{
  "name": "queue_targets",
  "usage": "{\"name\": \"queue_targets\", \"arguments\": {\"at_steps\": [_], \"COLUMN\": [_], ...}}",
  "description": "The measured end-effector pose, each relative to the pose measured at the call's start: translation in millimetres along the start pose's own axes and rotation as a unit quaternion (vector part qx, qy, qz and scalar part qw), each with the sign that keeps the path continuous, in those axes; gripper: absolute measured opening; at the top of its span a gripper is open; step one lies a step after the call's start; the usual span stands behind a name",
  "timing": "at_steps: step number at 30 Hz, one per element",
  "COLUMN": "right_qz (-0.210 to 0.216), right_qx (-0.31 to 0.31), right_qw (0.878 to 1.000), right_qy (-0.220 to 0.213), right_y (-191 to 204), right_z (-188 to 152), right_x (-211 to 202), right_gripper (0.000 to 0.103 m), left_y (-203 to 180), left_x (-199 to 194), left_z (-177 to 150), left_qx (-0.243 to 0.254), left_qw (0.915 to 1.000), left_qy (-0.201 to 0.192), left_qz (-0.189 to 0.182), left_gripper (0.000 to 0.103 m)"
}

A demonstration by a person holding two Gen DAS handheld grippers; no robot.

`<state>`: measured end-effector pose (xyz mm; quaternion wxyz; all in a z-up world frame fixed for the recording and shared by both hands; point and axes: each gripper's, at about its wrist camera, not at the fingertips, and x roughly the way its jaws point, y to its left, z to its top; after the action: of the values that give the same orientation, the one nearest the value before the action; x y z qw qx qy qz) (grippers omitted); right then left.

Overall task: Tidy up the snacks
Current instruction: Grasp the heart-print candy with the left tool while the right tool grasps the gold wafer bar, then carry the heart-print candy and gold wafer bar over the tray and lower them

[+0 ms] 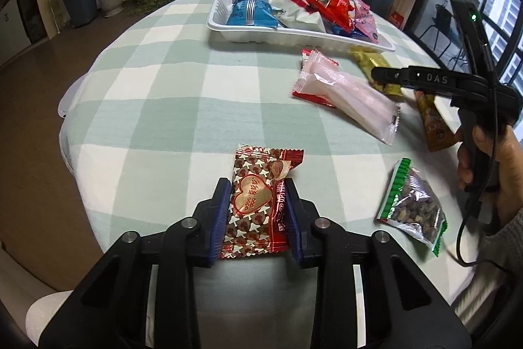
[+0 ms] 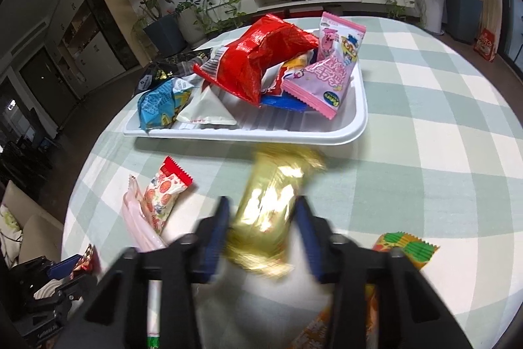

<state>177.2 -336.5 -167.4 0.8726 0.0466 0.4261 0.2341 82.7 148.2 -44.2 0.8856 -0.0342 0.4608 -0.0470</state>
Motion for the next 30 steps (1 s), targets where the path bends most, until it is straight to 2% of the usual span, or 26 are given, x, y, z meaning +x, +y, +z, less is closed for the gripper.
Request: {"name": "queue_targets", "arguments": {"at_steps": [6, 12, 30], "right_qz": [0.053, 0.117, 0.208], "right_qx": [0.034, 0.078, 0.130], "right_qw": [0.998, 0.990, 0.969], "right_qy": [0.002, -0.005, -0.024], "right_y": [-11, -20, -21], "right_z": [-2, -3, 4], "right_x": [-6, -16, -34], "right_gripper": [0.034, 0.034, 0.034], "left_y": [5, 8, 9], "left_x": [-3, -11, -24], "left_z": [-1, -3, 16], "left_qx": [-0.023, -0.042, -0.074], "left_qw": [0.9994, 0.9977, 0.9915], "left_qy": [-0.009, -0.021, -0.045], "left_qz": [-0.023, -0.049, -0.097], "left_gripper": [0.026, 0.026, 0.026]}}
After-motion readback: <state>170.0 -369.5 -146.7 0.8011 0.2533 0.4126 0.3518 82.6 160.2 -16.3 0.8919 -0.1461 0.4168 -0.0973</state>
